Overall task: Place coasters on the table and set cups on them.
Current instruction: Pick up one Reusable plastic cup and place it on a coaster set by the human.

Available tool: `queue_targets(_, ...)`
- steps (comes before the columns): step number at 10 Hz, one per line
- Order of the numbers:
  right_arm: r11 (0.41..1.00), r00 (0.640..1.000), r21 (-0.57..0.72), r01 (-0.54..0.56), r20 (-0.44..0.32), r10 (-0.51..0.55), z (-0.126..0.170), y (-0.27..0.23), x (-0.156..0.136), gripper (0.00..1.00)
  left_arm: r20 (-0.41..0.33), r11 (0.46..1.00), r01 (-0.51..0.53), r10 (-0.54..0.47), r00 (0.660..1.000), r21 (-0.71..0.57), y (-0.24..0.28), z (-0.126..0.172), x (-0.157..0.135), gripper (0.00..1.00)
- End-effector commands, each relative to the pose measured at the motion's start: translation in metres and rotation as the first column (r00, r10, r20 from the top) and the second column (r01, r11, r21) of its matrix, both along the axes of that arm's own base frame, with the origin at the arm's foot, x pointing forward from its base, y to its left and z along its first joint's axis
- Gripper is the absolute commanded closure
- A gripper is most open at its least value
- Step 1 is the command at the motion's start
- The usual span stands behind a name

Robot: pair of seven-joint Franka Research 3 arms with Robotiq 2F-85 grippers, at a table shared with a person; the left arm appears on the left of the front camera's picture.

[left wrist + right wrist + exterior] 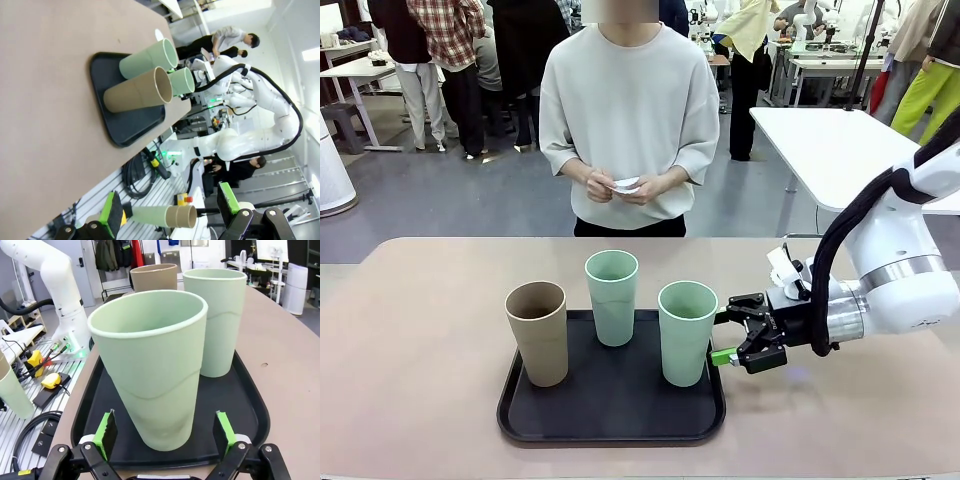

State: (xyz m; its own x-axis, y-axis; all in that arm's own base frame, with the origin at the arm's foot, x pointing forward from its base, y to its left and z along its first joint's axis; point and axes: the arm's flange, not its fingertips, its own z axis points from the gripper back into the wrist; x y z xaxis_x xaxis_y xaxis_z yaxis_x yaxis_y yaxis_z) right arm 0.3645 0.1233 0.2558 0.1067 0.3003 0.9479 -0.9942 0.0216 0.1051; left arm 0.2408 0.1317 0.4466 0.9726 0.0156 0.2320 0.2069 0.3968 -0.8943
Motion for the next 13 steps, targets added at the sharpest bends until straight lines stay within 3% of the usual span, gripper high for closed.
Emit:
queue_targets(1,1.0,1.0,0.004,0.02,0.016,-0.02,-0.012,0.014,0.006,0.0,0.009,1.0,-0.001,0.001,1.0,-0.007,0.001,0.0,-0.001,0.0)
queue_targets(13,0.999,0.999,0.001,-0.036,0.029,0.036,-0.015,0.045,0.014,0.0,0.009,1.0,-0.001,0.001,1.0,-0.007,0.001,0.0,-0.001,0.0)
